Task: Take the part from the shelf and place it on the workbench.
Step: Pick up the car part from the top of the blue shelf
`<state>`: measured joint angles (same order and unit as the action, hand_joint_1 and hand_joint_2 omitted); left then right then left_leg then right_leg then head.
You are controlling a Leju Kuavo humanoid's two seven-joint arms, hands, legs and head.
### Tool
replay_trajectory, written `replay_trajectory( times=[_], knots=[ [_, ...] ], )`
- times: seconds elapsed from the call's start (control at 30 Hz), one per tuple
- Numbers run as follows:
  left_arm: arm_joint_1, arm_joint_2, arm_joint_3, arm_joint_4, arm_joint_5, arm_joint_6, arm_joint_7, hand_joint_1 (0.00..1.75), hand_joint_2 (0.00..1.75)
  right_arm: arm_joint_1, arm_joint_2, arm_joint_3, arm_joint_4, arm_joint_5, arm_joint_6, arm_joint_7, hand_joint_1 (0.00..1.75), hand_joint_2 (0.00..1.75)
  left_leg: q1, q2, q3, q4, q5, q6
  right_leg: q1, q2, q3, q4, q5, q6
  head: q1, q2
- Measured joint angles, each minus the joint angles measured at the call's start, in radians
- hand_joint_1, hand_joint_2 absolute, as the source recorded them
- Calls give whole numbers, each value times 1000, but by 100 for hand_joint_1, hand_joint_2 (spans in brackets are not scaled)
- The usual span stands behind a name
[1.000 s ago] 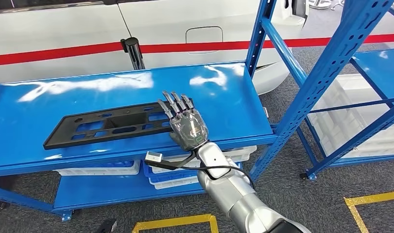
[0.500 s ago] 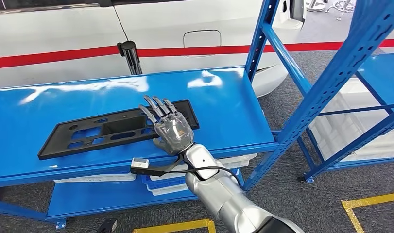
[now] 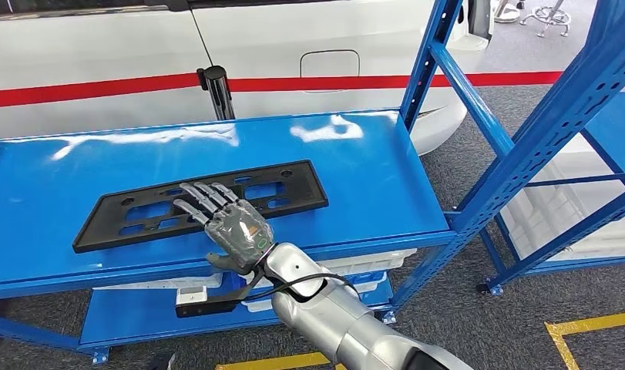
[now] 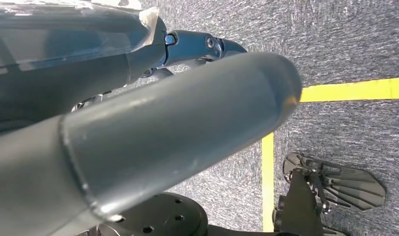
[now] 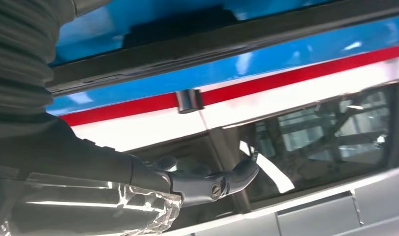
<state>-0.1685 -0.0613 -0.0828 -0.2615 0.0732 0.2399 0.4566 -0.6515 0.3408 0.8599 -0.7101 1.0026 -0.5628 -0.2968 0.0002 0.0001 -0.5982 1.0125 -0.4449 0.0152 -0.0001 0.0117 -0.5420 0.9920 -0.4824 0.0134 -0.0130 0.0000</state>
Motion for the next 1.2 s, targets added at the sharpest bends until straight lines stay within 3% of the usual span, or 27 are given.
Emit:
replay_trajectory(
  times=[0.67,0.9,1.2],
  knots=[
    [14,1,24,0,-17,4,0,0,0,85,-54,147,-301,-51,84,12,0,175,9,0,1,0,-1,-1,0,0,-1,0,0,1,0,0],
    [14,0,25,0,-23,5,0,0,0,83,-39,170,-251,-66,127,46,0,175,10,0,1,0,-1,-1,0,0,-1,0,0,1,0,0],
    [14,-6,25,0,-40,3,0,0,0,25,-1,176,-43,-69,87,112,0,175,10,0,1,0,0,-1,0,0,0,0,0,0,0,0]
  ],
)
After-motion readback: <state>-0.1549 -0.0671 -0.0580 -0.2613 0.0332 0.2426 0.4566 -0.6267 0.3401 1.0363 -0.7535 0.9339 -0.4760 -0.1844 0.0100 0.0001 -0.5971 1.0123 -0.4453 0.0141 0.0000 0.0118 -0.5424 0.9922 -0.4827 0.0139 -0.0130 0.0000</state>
